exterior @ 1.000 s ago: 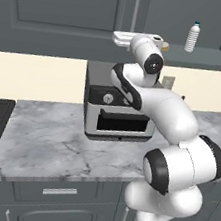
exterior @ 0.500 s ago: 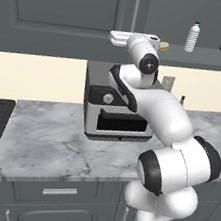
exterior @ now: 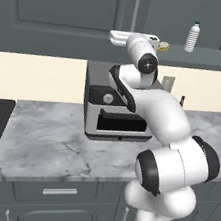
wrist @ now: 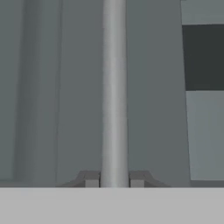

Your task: Pick the sponge and dish brush from the cabinet and place them on the counter.

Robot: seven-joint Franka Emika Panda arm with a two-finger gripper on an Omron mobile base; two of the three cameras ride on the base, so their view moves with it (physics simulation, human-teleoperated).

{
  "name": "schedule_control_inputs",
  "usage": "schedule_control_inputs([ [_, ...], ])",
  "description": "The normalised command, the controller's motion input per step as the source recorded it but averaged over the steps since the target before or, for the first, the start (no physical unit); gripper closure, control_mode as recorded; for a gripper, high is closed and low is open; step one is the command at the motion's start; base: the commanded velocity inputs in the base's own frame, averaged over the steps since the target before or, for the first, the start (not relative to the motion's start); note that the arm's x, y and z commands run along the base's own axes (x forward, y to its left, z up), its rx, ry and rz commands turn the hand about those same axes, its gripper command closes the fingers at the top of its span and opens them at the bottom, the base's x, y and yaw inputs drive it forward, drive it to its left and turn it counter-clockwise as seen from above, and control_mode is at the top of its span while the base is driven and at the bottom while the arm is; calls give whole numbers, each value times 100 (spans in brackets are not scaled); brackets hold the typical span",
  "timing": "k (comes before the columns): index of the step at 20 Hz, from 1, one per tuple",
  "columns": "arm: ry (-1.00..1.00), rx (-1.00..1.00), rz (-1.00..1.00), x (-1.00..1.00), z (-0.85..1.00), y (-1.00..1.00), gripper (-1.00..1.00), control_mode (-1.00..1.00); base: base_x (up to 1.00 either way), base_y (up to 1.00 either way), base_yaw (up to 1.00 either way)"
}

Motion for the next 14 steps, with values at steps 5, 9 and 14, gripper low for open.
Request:
schedule_control_inputs([
  [5,4,0,0,-2,45,0,100,-100,0,0,0],
  [9,9,0,0,-16,49,0,100,-100,0,0,0],
  [14,7,0,0,-26,47,0,100,-100,0,0,0],
])
